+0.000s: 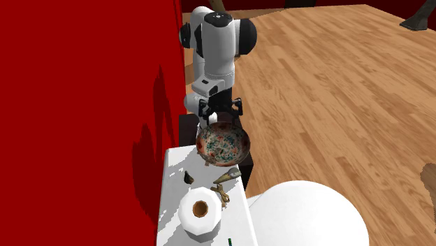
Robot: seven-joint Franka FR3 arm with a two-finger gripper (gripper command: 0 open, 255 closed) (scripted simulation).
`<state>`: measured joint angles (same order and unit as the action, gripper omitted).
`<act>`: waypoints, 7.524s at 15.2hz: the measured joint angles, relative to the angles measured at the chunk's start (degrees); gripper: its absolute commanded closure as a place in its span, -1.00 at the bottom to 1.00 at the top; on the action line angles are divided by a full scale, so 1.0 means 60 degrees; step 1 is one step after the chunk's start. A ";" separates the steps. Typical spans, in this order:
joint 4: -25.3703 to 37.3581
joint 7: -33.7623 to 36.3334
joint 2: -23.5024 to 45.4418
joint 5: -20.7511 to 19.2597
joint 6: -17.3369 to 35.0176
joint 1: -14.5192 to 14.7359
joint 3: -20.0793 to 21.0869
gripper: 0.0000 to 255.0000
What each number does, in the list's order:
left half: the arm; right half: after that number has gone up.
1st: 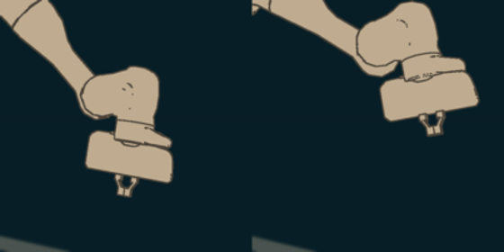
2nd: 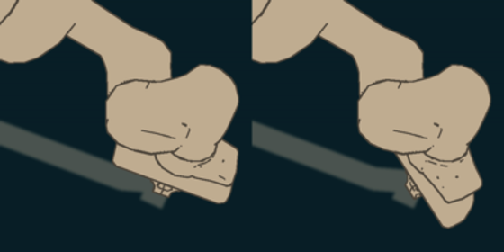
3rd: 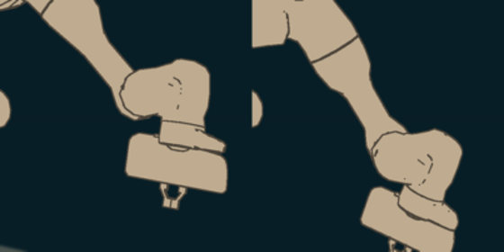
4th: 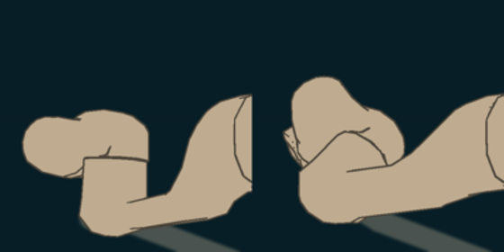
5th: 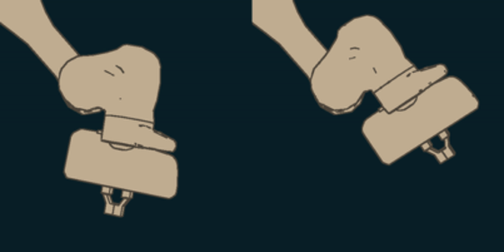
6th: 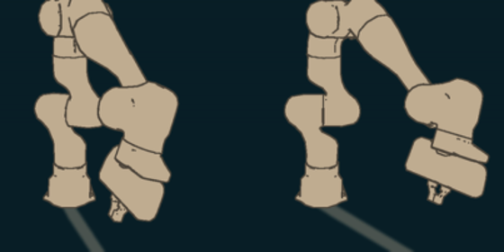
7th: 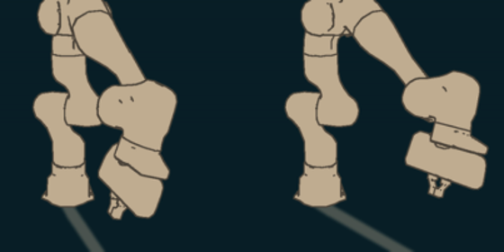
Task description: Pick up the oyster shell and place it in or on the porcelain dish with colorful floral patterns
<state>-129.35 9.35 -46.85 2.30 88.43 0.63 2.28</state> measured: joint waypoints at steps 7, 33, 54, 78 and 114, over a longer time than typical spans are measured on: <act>0.0099 -0.1163 0.0664 -0.0652 0.1307 -0.0087 -0.0673 -1.00; 0.0742 -0.3605 0.3172 -0.1261 0.5007 -0.0011 -0.2205 1.00; 0.4285 -0.1680 0.6584 -0.0328 0.2298 -0.0251 -0.2310 -1.00; 0.4537 -0.1661 0.6828 -0.0262 0.1944 -0.0316 -0.2259 1.00; 0.3249 0.1121 0.2843 -0.0304 -0.0560 0.0435 -0.0347 1.00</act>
<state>-109.86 16.07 -29.79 0.47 85.07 3.24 0.19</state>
